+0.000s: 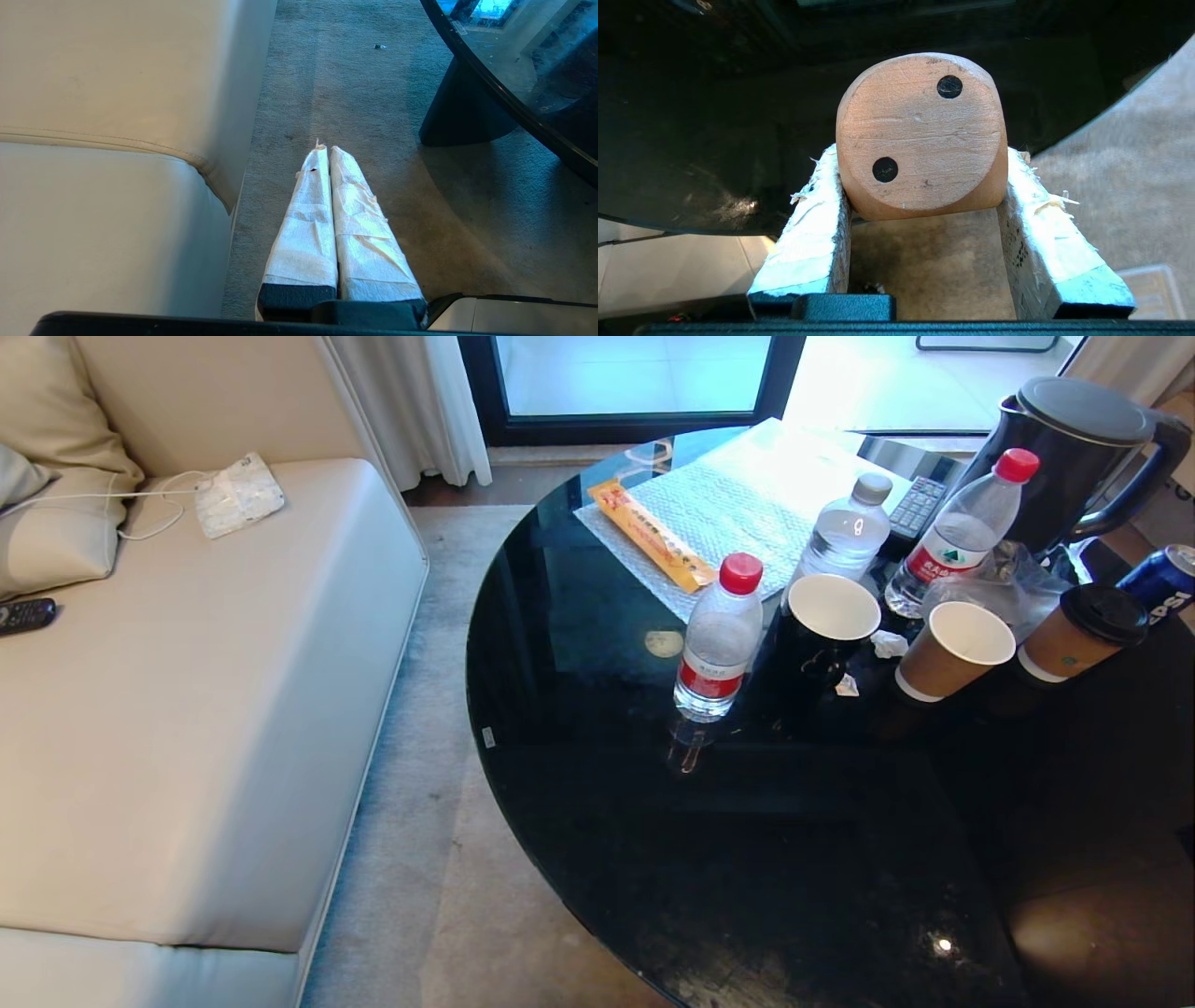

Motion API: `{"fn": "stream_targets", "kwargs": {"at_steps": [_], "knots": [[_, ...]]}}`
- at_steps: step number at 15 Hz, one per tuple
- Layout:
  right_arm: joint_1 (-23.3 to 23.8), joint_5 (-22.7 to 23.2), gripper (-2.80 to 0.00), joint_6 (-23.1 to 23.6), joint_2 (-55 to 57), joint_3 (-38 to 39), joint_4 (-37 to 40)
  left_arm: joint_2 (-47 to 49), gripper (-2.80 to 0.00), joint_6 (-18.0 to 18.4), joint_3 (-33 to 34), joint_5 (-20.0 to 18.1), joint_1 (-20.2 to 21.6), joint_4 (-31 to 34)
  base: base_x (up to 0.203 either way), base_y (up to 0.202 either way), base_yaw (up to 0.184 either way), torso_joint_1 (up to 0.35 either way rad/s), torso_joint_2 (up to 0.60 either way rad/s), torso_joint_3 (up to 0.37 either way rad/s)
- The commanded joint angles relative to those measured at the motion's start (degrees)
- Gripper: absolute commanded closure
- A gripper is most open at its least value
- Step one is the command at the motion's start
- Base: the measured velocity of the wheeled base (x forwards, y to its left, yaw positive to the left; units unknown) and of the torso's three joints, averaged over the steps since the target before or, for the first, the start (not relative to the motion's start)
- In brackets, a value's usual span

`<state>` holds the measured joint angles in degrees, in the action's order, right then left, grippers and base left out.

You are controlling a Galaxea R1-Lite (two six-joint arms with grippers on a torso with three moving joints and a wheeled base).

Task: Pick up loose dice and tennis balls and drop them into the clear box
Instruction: Put the toys in the box

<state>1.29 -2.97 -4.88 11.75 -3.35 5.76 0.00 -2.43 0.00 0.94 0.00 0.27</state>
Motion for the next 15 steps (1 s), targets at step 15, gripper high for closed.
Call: {"fn": "stream_targets", "kwargs": {"at_steps": [15], "knots": [[-0.94,2.10,0.00,4.01,-11.84,0.54,1.01,0.00,0.00,-0.04,0.00,0.03,0.00,0.00,0.000,0.000,0.000,0.000,0.00,0.000]]}}
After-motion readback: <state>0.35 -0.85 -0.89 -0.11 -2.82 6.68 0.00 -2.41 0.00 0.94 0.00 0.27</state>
